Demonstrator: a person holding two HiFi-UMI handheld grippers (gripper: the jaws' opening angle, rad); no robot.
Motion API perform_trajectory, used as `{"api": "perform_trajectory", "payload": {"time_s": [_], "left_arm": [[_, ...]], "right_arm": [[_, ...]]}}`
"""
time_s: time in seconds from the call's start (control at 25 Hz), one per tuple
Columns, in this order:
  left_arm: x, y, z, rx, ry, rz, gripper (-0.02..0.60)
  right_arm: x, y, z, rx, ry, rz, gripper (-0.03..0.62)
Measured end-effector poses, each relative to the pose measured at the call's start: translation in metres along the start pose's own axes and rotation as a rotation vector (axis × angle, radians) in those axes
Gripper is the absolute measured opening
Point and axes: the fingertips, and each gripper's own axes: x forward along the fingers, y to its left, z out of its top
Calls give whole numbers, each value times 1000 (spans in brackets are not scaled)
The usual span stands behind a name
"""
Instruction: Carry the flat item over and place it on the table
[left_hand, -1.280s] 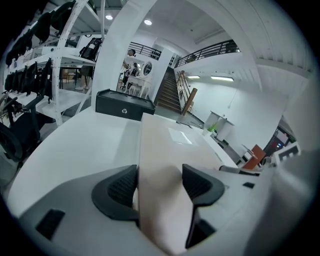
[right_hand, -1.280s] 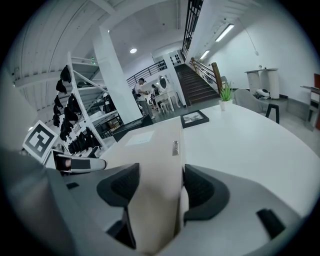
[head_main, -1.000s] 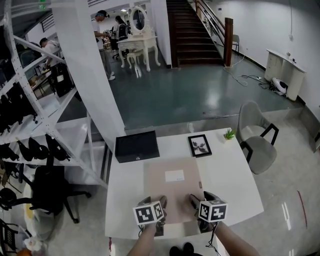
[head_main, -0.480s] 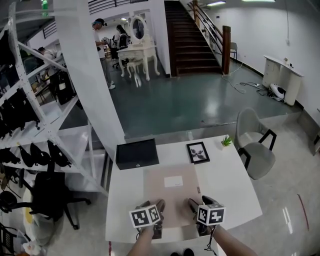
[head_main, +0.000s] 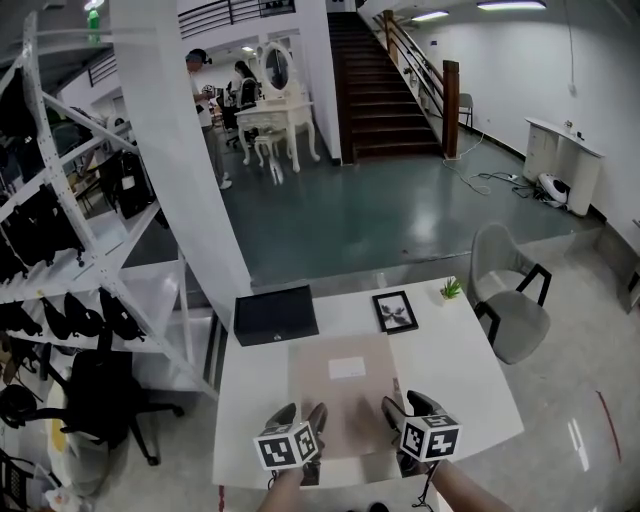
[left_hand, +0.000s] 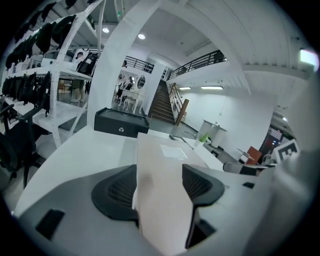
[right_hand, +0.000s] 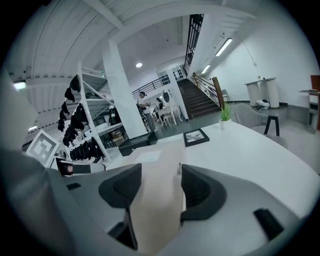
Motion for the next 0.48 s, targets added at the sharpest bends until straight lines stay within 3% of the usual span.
{"api": "perform_trajectory", "payload": {"time_s": [0.48], "left_arm": [[-42,-28,9,104,-109,-33,198]], "right_arm": [[-46,34,11,-35,-84,70,184]]}}
